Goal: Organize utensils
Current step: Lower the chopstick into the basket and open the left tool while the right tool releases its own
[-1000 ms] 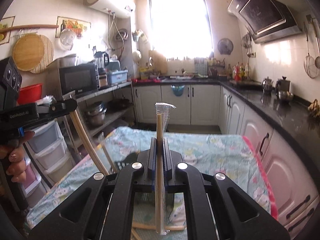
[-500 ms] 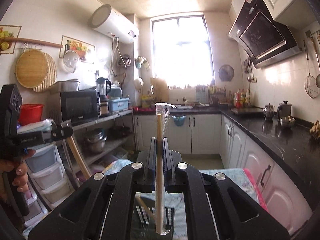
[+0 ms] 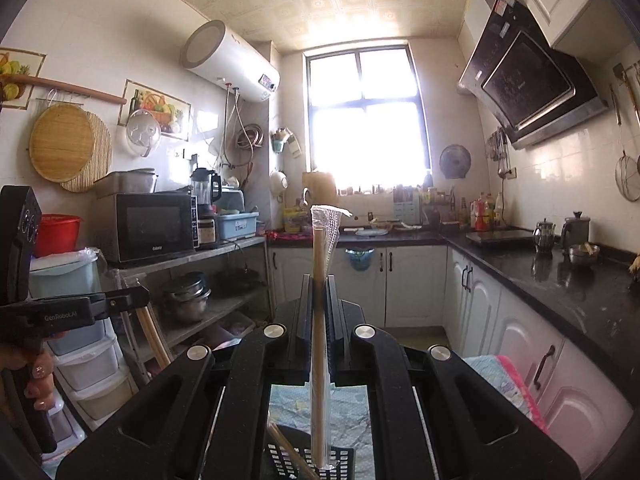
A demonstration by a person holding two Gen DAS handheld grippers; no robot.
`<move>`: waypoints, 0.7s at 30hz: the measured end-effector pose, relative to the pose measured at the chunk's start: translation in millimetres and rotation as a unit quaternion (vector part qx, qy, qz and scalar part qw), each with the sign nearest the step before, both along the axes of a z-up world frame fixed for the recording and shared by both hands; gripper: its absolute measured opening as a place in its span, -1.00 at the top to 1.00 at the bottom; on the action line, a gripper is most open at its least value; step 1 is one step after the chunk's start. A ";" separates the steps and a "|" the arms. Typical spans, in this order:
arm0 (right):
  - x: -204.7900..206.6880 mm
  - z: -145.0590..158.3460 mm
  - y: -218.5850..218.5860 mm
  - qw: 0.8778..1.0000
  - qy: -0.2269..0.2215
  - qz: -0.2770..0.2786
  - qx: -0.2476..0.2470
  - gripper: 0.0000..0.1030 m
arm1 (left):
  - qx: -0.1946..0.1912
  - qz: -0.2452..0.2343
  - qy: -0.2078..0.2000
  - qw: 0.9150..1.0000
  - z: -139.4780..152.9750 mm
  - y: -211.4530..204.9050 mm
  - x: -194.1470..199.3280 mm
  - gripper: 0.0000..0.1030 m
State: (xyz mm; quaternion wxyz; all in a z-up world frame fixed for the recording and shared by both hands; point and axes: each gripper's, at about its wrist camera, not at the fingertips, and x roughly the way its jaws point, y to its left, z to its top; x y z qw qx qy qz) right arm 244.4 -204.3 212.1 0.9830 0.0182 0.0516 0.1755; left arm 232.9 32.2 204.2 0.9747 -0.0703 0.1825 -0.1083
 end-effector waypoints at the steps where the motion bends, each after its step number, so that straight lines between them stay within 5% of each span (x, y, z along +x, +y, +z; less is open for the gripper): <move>1: 2.0 -5.2 1.3 1.000 0.004 0.001 0.001 0.88 | 0.003 -0.001 0.002 1.000 -3.6 -1.3 0.9 0.94; 21: 29.4 -80.4 14.8 0.999 0.041 -0.014 0.002 0.88 | 0.033 -0.020 0.031 0.999 -65.9 -27.8 22.3 0.94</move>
